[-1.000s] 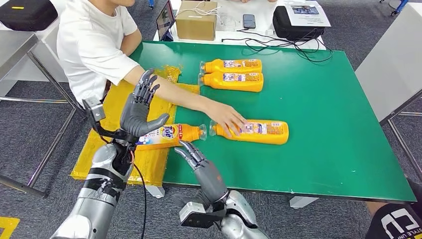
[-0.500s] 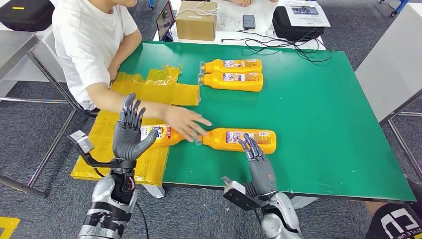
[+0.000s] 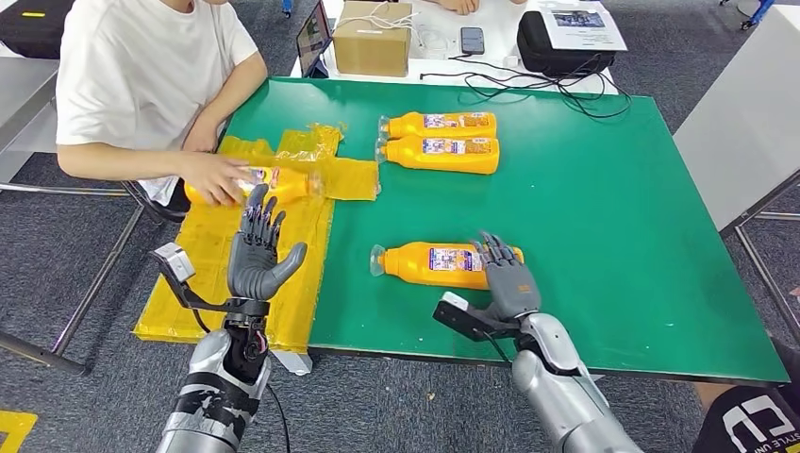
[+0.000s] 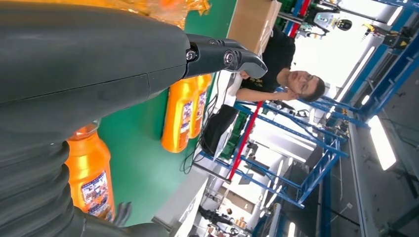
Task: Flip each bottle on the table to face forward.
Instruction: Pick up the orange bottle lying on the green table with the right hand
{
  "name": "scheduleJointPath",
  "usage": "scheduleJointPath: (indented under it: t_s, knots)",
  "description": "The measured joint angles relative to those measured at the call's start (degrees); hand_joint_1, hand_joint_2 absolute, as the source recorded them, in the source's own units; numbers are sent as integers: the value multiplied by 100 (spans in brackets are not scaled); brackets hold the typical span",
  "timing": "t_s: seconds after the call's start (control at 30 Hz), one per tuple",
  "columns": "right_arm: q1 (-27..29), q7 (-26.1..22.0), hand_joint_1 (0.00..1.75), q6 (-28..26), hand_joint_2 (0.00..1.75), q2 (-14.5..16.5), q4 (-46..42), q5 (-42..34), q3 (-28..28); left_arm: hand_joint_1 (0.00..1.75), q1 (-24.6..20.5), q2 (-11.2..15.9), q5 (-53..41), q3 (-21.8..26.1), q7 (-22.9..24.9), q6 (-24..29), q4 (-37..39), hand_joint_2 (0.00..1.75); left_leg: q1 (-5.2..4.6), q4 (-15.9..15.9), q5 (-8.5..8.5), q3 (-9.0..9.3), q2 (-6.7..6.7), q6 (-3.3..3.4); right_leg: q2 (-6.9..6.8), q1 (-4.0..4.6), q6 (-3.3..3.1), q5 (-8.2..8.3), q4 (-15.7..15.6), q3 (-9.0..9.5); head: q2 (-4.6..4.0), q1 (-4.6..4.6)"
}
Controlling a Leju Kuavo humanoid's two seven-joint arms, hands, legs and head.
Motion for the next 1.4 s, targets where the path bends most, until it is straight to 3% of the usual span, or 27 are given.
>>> scheduleJointPath:
  t_s: [0.3, 0.53, 0.77, 0.8, 0.9, 0.93, 1.0, 1.4]
  knots:
    - [-611, 81, 0, -63, 175, 264, 838, 201, 150, 0, -215, -38, -46, 17, -88, -29, 290, 175, 1, 0, 0, 0, 0, 0, 0, 1, 0, 0, 1, 0, 0, -1]
    - [-786, 497, 0, 229, 175, 355, 1194, 326, 261, 0, -241, -38, -25, 43, -92, -47, 372, 175, 0, 0, 0, -2, -2, 0, -1, 0, 0, 0, 1, 0, 0, 0]
    - [-1218, 1631, 0, 1361, 175, 347, 1632, 701, 488, 0, -214, -23, 110, 126, 37, -218, 406, 175, 1, 0, -1, 17, 2, 0, 1, 1, -2, -2, -1, 12, 0, -1]
    - [-1279, 1845, 22, 1477, 175, 335, 1688, 810, 546, 0, -199, -18, 111, 146, 42, -236, 406, 175, 1, -1, -1, 22, 2, 0, 1, 1, -3, -3, -2, 18, 0, -1]
    - [-1418, 2375, 144, 1726, 175, 308, 1803, 1094, 736, 0, -136, -7, 79, 218, 55, -281, 404, 175, 2, -1, -1, 38, 0, 1, 0, 1, -3, -5, -2, 34, 0, -1]
    - [-1454, 2466, 167, 1800, 175, 300, 1831, 1134, 784, 0, -117, -3, 64, 239, 62, -295, 404, 175, 2, -1, -1, 41, -1, 1, 1, 0, -3, -6, -2, 38, 0, 0]
    - [-1514, 2528, 175, 1957, 175, 285, 1888, 1151, 850, 0, -97, 4, 51, 274, 77, -317, 404, 175, 1, -1, 0, 43, -1, 2, 1, -1, -2, -4, -2, 41, 0, 1]
    - [-1781, 2472, 175, 2427, 175, 258, 2115, 1051, 955, 0, -138, 8, 32, 399, 38, -427, 522, 175, -1, 2, 5, 49, -1, 9, 0, -3, 4, 0, -3, 46, 0, 0]
